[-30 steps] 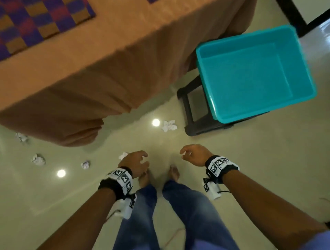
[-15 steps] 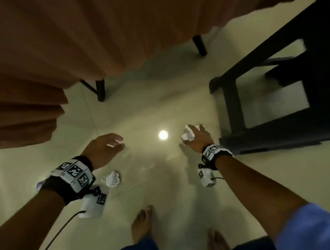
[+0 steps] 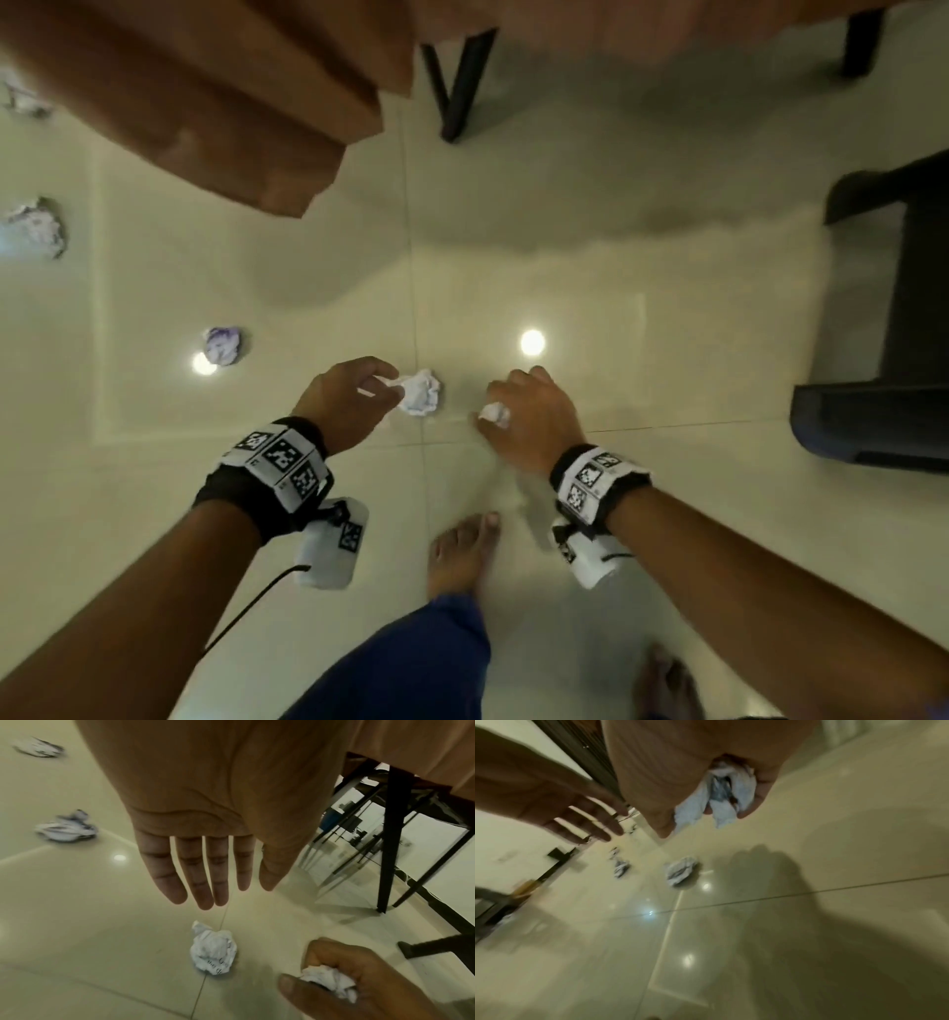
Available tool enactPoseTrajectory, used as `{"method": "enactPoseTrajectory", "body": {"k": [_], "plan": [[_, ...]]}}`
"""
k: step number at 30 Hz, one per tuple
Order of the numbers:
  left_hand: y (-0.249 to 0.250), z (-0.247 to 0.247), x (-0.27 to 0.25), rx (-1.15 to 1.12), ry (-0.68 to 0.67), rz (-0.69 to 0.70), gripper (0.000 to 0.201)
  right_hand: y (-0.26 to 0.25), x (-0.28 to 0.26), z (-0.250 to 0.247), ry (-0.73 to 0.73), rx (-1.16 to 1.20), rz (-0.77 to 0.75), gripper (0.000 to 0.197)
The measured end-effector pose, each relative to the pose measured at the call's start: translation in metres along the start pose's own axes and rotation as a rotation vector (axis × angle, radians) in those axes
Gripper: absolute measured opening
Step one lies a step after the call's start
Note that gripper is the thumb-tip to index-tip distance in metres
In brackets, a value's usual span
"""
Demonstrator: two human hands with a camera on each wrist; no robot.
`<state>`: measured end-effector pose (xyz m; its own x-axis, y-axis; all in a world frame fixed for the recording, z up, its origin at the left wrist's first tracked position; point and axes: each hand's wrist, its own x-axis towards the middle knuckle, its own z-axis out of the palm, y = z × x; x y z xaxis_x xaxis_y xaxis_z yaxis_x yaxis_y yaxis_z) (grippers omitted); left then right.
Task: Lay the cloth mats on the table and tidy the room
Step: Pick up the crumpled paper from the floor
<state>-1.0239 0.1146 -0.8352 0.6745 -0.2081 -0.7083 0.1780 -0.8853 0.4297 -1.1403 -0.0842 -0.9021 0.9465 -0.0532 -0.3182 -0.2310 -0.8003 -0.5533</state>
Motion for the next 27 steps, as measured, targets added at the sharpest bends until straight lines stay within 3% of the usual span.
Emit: {"method": "enactPoseTrajectory", "body": {"k": [3,5,8,11,14,16,19,21,27], "plan": [[-0.028,0.005,-0.016,-0.072,0.065,-0.047,0.017,-0.045,0.011,0.05,-0.047,-0.054,-0.23,0.015],[-0.053,0.009,-0.019,-0.106,0.095,-0.079,0.02,-0.057,0.028,0.077,-0.081,-0.164,-0.308,0.01],[-0.095,0.005,0.003,-0.023,0.195,-0.068,0.045,-0.055,0.057,0.095,-0.123,-0.257,-0.285,0.011],[-0.131,-0.028,0.049,0.065,0.421,-0.136,0.069,-0.048,0.085,0.097,-0.133,-0.265,-0.364,0.017],[-0.16,-0.068,0.097,0.183,0.426,-0.273,0.082,-0.046,0.101,0.086,-0.244,-0.25,-0.399,0.02],[-0.173,-0.083,0.117,0.192,0.385,-0.297,0.073,-0.048,0.107,0.074,-0.346,-0.219,-0.367,0.02],[-0.177,-0.075,0.112,0.272,0.434,-0.177,0.04,-0.056,0.104,0.053,-0.483,-0.095,-0.255,0.022],[-0.178,-0.064,0.088,0.268,0.412,-0.121,0.028,-0.066,0.094,0.038,-0.537,-0.015,-0.17,0.028],[-0.166,-0.079,-0.016,-0.118,0.319,-0.258,0.022,-0.129,0.066,-0.016,-0.564,-0.085,-0.055,0.011]]}}
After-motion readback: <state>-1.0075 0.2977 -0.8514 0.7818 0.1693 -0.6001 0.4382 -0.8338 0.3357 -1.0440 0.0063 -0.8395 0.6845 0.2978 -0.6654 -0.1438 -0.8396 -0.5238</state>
